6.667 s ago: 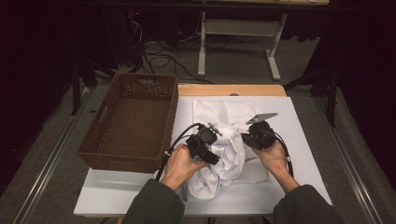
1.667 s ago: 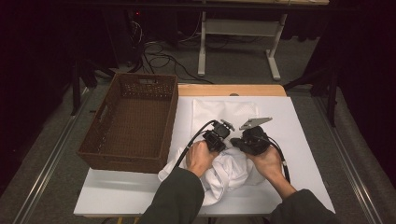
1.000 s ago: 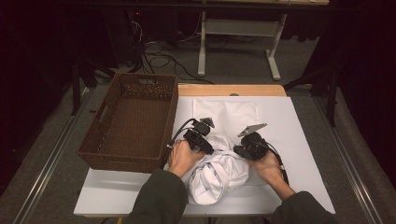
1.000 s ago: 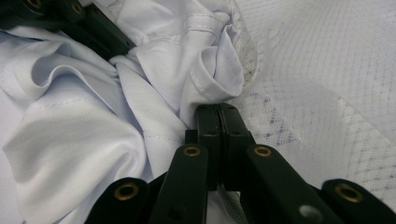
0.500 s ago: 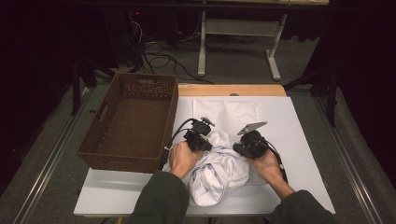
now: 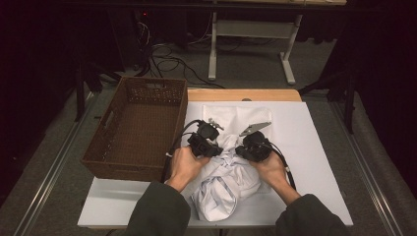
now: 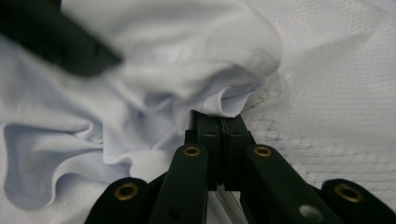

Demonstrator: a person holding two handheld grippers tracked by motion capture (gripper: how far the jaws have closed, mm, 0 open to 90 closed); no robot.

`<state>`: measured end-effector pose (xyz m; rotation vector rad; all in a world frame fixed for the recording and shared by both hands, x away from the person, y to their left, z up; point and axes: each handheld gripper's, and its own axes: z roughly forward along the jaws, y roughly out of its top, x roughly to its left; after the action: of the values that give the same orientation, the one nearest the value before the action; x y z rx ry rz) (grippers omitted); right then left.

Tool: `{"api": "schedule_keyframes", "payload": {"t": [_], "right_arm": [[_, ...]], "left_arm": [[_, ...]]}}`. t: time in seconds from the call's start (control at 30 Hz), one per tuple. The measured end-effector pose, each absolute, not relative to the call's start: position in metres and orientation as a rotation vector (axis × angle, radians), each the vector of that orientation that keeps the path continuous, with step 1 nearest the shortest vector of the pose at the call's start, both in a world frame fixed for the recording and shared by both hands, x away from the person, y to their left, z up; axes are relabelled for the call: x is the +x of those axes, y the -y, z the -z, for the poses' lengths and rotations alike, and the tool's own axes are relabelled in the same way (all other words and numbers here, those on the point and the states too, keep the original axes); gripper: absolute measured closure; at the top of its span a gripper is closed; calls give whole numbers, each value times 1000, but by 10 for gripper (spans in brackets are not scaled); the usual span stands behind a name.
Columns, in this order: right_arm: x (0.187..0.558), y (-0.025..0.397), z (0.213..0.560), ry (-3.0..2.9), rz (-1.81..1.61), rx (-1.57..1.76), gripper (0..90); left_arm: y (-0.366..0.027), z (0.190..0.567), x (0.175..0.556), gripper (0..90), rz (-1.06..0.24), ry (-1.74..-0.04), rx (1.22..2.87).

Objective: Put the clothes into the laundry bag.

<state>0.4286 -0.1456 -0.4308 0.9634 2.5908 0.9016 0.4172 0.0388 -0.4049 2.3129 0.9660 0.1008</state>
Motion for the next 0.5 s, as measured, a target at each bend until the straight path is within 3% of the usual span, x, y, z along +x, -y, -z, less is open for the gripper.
{"api": "schedule_keyframes", "payload": {"t": [0.27,0.5], "right_arm": [[430,169,417,-2504,-986,1037,900],[419,171,414,-2509,-1017,982,900]], "left_arm": [[8,438,419,843,-38,-905,2467],[21,471,447,839,-149,-1109,2444]]}}
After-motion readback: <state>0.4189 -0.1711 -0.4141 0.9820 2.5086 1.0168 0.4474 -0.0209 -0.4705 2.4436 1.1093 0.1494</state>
